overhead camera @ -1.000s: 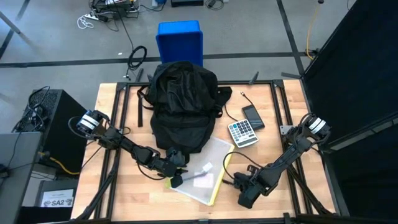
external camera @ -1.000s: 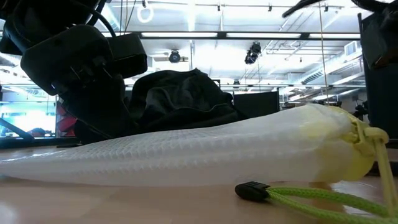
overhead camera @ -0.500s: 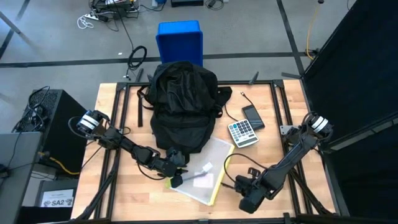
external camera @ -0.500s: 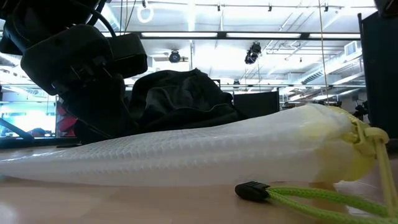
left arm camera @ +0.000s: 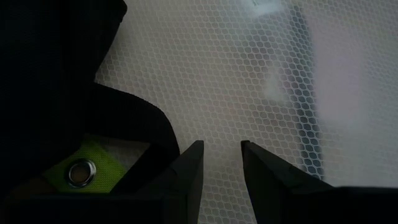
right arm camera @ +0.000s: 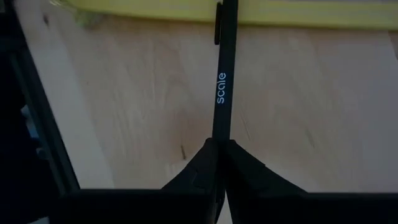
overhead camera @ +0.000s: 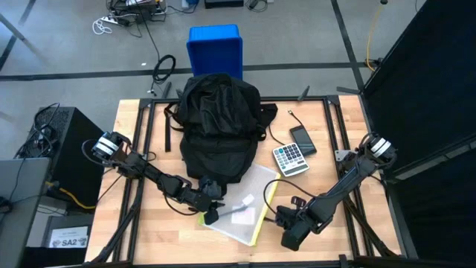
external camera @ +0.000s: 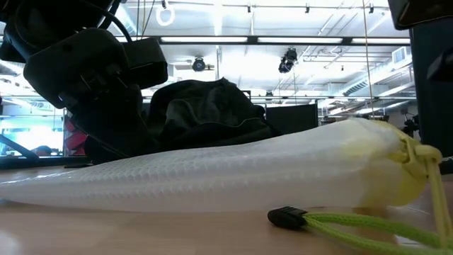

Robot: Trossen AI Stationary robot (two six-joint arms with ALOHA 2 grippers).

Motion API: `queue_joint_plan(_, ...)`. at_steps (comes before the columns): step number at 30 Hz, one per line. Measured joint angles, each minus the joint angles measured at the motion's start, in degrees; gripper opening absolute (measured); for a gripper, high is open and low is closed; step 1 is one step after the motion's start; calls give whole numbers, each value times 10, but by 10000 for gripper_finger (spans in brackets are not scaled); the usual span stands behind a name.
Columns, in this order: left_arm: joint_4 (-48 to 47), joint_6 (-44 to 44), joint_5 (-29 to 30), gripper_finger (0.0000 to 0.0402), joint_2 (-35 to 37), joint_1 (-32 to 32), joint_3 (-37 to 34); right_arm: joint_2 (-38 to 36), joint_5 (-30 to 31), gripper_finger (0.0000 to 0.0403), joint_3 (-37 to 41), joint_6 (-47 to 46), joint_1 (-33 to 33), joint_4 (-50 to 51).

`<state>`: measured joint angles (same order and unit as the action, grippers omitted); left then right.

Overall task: Unpack backpack
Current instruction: Put the black ballpen into the yellow zipper pouch

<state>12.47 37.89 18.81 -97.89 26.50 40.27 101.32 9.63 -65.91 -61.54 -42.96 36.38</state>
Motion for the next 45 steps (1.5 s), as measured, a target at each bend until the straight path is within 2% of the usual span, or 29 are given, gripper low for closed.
queue_joint_plan(12,1,0,0,87,0,-3,0,-1,53,0,-1,104,49,-102)
queue_joint_plan(18,1,0,0,87,0,-3,0,-1,57,0,-1,154,86,-118)
queue_joint_plan(24,0,-1,0,87,0,-3,0,-1,-7,6,-1,162,88,-93)
queue_joint_plan(29,0,-2,0,87,0,-3,0,-1,-27,46,-1,124,52,-42)
queue_joint_plan(35,0,-2,0,87,0,-3,0,-2,-18,132,35,46,14,-26)
queue_joint_plan(38,0,-2,0,87,0,-3,0,-2,-17,169,72,19,7,-67)
queue_joint_plan(41,0,-1,0,87,0,-3,0,-2,14,192,111,15,5,-125)
queue_joint_plan(45,1,0,0,87,0,-3,0,-7,37,187,161,-3,6,-186)
